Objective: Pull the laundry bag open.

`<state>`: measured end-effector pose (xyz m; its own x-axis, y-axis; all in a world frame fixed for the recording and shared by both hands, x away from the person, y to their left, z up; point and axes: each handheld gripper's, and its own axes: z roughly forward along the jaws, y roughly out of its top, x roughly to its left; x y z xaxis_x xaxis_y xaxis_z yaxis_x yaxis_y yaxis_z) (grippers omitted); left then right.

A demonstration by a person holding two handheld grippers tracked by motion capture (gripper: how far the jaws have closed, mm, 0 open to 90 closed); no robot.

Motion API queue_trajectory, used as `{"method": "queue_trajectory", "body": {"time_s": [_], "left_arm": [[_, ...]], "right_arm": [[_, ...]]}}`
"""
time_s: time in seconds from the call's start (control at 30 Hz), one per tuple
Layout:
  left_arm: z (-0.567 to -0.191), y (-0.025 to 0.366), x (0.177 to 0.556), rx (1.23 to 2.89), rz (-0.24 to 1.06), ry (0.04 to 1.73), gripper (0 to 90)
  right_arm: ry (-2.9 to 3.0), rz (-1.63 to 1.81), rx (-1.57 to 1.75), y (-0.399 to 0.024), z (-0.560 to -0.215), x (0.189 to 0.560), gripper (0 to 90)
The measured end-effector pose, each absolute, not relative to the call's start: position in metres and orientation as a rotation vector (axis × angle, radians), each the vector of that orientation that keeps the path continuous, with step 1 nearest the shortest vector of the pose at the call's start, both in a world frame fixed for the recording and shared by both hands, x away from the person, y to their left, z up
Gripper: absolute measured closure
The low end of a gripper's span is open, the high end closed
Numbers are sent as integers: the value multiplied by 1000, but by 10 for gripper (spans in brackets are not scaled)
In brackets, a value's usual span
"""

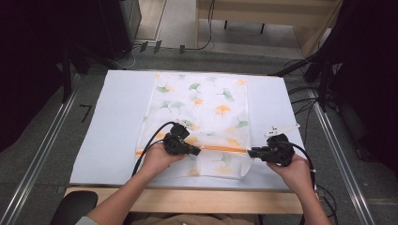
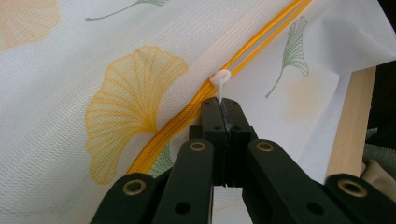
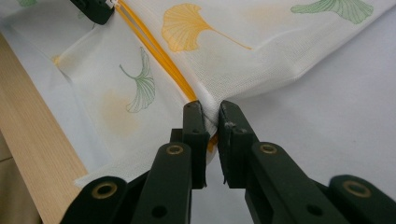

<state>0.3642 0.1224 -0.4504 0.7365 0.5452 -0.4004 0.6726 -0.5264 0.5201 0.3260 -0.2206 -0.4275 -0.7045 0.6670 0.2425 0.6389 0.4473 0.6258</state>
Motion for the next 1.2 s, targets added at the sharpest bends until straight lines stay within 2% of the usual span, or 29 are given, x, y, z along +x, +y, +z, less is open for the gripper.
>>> {"method": "queue_trajectory", "body": {"time_s": [1.2], "left_arm": [[-450, 157, 364, 2240, -239, 1004, 900]], "right_arm": [[2652, 1116, 1176, -216, -425, 334, 841]]}}
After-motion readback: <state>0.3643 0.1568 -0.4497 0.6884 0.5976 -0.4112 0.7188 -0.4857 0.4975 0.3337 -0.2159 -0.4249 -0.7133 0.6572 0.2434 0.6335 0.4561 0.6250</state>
